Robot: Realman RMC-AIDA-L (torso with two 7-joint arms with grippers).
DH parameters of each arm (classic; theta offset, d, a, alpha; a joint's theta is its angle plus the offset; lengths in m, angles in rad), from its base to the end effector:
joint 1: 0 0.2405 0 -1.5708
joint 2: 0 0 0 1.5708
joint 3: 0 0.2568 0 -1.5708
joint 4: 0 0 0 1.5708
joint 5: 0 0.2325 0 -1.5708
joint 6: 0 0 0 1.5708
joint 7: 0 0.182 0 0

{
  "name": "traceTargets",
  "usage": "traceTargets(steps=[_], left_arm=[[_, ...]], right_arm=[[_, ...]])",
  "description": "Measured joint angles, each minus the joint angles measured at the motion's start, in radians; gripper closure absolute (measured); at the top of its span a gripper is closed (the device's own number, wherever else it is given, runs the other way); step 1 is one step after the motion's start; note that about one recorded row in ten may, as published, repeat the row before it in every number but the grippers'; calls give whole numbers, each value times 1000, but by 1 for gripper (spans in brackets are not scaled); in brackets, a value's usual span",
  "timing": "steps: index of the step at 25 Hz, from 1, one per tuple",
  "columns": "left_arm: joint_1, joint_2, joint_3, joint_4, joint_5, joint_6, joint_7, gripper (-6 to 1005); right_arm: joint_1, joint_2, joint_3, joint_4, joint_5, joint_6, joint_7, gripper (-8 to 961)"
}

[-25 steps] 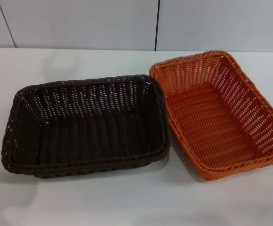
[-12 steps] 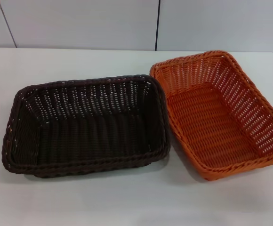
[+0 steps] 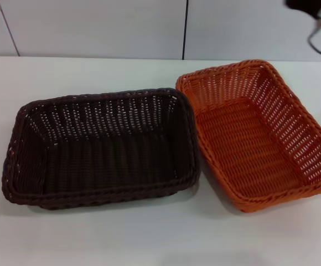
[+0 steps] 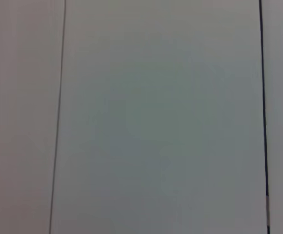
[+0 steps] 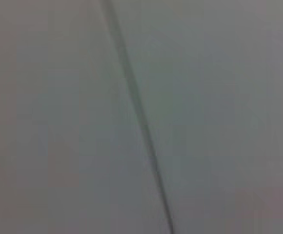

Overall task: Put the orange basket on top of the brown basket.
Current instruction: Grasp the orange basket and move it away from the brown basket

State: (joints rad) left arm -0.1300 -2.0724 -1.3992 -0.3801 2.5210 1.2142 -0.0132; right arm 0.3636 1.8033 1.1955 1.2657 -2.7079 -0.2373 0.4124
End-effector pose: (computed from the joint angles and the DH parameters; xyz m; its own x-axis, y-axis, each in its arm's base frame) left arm -0.4120 0.3081 0.0595 0.7309 -0.1492 0.6660 0.6744 0.3077 -0.6712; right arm 0.1482 0.4638 0.0344 0.5566 -0.0644 -0.8283 -0.7672 -0.4224 -0.4827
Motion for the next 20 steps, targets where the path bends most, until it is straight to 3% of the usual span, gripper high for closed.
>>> traceTargets(steps=[5, 7, 9, 12, 13, 14, 20], left_arm=[[-9, -1, 3, 5, 0, -14, 0, 196], [-23, -1, 5, 6, 0, -43, 0, 196], [-23, -1, 5, 6, 0, -43, 0, 196], [-29, 0, 3, 6, 1, -66, 0, 197], [-39, 1, -3, 8, 0, -100, 0, 197], [-45, 1, -4, 11, -2, -112, 0, 197], [-62, 3, -4, 30, -9, -133, 2, 198]], right_arm=[[36, 7, 52, 288, -54, 567, -91, 194], [42, 36, 98, 379, 2, 784, -236, 194], [37, 102, 183, 456, 74, 1002, -442, 194], [20, 229, 314, 557, 139, 1322, -741, 194], [14, 259, 339, 586, 150, 1407, -812, 194], [10, 273, 348, 611, 168, 1485, -874, 194], [-3, 271, 312, 706, 233, 1776, -980, 193]])
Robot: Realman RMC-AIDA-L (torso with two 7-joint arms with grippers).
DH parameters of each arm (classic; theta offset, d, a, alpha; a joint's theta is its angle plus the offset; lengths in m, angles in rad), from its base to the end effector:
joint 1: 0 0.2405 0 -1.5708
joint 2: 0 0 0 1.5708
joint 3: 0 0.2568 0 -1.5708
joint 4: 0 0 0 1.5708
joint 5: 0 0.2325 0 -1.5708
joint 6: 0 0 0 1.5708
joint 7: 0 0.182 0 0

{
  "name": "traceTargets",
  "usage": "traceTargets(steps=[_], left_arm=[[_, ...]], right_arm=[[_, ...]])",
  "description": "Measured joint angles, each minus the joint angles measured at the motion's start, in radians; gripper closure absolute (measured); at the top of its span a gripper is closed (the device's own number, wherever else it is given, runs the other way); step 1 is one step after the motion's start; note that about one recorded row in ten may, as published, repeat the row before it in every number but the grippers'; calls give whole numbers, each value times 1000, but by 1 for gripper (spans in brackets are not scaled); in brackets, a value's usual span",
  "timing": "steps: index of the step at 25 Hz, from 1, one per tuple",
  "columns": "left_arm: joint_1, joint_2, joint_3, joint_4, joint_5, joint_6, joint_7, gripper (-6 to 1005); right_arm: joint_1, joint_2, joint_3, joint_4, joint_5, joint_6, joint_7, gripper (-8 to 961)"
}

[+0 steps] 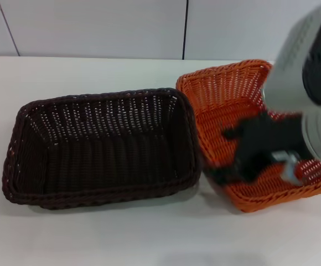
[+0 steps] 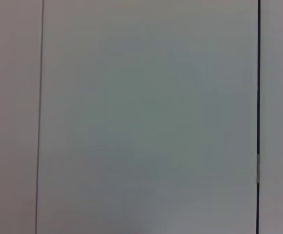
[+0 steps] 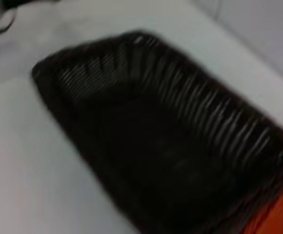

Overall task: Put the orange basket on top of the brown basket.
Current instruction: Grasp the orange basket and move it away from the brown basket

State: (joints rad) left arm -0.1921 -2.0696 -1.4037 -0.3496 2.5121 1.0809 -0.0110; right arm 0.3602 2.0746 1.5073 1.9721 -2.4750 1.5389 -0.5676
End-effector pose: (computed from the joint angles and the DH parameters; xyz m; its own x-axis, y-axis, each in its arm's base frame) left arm -0.4199 0.3297 0.0441 0.7147 -0.0413 0.6982 0.6777 0.2880 -0.6766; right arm 0.0891 0.3194 -0.0157 0.9530 -0.2936 0.0742 -0.2360 -0.8736 -0.4256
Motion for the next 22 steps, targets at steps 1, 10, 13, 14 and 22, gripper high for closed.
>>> traceTargets(steps=[1, 10, 13, 14, 22], left_arm=[[0, 0, 0, 0, 0, 0, 0, 198], [-6, 0, -1, 9, -6, -55, 0, 200], [-9, 1, -1, 14, -24, -79, 0, 200], [-10, 2, -2, 15, -28, -82, 0, 200], [-17, 2, -1, 23, -47, -93, 0, 201]], right_arm=[[-5, 0, 0, 13, 0, 30, -4, 193], [-6, -3, -9, 42, -128, 167, -9, 193], [3, -4, -16, 43, -159, 193, -9, 193], [6, -5, -23, 42, -168, 202, -9, 194], [16, -6, -104, 4, -256, 218, -9, 194]])
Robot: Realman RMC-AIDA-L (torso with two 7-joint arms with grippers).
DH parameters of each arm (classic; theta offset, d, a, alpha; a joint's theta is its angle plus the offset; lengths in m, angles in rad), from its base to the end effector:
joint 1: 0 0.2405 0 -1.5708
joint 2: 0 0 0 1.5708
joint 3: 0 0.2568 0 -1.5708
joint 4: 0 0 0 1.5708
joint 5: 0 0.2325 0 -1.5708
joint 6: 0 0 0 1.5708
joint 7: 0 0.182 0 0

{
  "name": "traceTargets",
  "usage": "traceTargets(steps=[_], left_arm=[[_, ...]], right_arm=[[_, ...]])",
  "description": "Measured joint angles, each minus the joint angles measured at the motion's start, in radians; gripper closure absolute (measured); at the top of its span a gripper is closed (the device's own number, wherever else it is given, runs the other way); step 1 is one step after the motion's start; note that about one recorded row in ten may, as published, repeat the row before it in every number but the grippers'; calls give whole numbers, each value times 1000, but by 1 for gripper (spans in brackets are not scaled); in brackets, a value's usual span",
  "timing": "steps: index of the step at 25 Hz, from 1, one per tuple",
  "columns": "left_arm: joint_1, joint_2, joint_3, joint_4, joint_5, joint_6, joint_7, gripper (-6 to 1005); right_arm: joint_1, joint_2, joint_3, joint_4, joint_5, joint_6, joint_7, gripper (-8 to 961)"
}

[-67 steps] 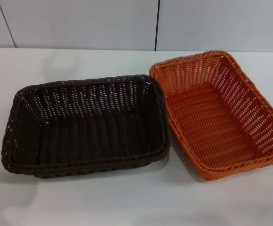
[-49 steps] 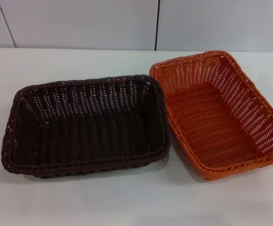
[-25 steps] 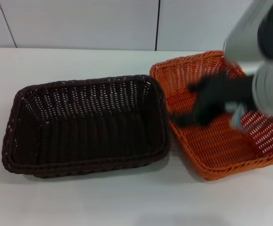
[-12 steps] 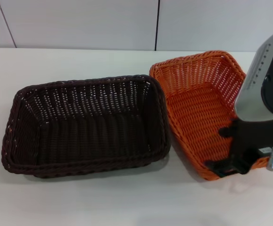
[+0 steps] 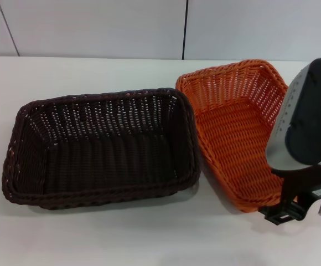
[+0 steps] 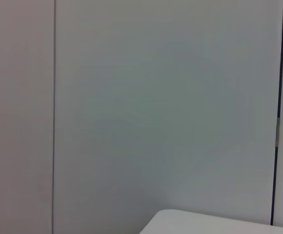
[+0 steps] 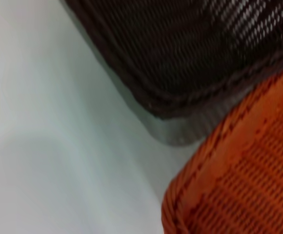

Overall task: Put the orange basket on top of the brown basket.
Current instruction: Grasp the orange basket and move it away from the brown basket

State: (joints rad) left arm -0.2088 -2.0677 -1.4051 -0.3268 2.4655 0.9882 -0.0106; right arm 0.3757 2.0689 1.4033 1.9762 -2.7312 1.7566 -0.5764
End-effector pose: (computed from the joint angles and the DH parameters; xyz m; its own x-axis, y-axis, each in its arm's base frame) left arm -0.4379 0.3297 0.0367 0.6838 0.0477 0.7281 0.6789 0.3242 -0.6588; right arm 0.1342 0.3024 -0.0148 0.8510 -0.3347 0.4046 -0.1347 -0.8839 -0.4479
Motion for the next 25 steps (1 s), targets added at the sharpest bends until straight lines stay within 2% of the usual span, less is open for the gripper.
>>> traceTargets(steps=[6, 15, 20, 25], left_arm=[[-4, 0, 0, 2, -6, -8, 0, 201], [-8, 1, 0, 20, -6, -8, -1, 201], [-12, 2, -5, 32, -6, -9, -1, 201], [-19, 3, -24, 55, -5, -10, -2, 201]], right_arm=[[21, 3, -4, -65, -10, -14, 0, 193], [61, 6, -17, -245, -10, -87, 1, 196], [67, 7, -11, -267, -61, -118, 13, 198], [76, 7, -11, -280, -80, -120, 17, 309]])
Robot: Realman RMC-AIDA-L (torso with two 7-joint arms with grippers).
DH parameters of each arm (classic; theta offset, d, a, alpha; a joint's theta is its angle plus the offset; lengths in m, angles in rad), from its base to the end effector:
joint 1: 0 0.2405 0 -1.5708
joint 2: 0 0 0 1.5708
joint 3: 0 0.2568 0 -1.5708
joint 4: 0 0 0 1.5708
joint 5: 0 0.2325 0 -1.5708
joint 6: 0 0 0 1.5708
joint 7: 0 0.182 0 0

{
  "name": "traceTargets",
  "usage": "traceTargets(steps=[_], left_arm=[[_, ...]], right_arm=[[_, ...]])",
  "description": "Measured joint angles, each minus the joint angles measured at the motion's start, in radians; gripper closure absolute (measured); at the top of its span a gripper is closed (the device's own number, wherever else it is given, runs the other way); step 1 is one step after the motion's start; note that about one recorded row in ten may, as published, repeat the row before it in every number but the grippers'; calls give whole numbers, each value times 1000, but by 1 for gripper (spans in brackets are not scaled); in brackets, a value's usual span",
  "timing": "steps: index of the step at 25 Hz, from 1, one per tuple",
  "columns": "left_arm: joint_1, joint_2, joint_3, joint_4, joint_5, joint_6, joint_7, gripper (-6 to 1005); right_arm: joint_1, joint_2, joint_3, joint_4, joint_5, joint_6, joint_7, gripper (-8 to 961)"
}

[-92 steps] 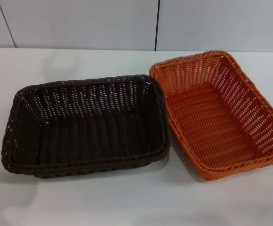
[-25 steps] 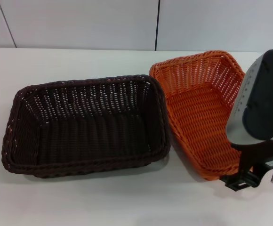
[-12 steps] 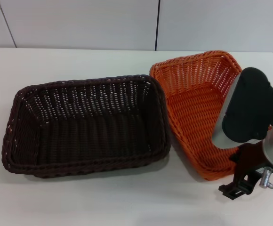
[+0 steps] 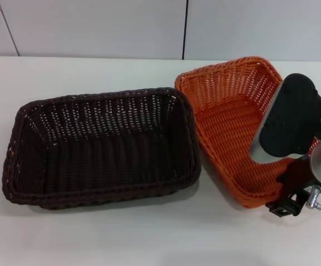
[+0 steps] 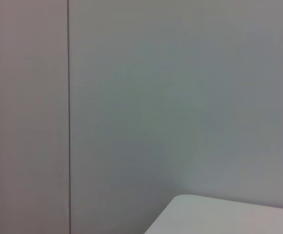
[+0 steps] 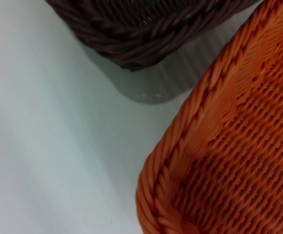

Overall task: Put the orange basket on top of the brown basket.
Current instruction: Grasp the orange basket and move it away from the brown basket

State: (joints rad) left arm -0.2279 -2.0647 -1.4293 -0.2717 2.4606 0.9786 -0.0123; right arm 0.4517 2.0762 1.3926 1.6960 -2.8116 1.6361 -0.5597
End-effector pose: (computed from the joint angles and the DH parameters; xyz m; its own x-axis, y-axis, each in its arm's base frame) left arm -0.4512 0.3244 0.0388 0.6842 0.0843 0.7244 0.6590 0.3541 -0.6636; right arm 0.1722 0.3349 -0.0410 0.7770 -0.4219 0.4671 -0.1799 -0.8600 -0.4776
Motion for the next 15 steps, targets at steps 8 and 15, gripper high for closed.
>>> traceTargets(steps=[8, 15], left_arm=[[-1, 0, -2, 4, 0, 0, 0, 201], [-1, 0, -2, 12, 0, 0, 0, 201]], right_arm=[[1, 1, 3, 12, -2, -2, 22, 468], [-3, 1, 10, 106, -3, -28, 56, 633]])
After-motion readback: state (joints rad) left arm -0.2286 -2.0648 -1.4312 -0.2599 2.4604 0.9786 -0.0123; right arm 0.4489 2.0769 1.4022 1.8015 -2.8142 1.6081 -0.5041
